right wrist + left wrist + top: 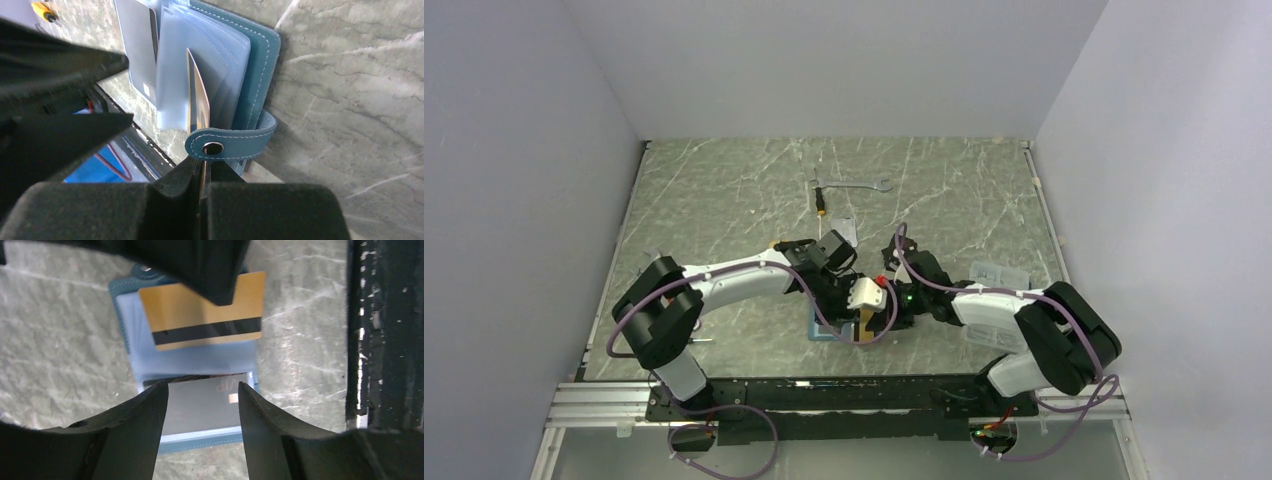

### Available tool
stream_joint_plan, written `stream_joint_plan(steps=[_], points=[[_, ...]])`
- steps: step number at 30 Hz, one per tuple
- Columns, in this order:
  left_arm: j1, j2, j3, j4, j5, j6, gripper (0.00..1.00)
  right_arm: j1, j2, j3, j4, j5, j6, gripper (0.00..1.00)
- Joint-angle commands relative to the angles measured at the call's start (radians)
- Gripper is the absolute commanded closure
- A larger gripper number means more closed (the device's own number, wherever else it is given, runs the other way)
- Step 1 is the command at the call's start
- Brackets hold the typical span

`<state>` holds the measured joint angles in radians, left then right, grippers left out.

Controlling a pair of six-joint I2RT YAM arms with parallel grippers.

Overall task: Put the credit cards into the card holder
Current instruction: Turn over the card slot in the card holder.

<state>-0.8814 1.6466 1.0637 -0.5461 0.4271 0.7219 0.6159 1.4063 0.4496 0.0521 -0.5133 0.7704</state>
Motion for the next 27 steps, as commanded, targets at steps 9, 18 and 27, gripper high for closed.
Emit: stream_joint_plan(steps=[9, 18, 27], points=[[-0.133, -0.029, -0.064, 0.044, -0.038, 0.011, 0.35, -0.074, 0.080, -0.037, 0.059, -0.014, -0.007, 1.00], [-0.191, -0.004, -0.106, 0.129, -0.131, 0.028, 0.42, -0.075, 0.090, -0.038, 0.072, -0.027, -0.003, 1.00], [-0.195, -0.009, -0.131, 0.102, -0.195, 0.042, 0.68, -0.115, 0.006, -0.061, 0.002, -0.043, -0.047, 1.00]])
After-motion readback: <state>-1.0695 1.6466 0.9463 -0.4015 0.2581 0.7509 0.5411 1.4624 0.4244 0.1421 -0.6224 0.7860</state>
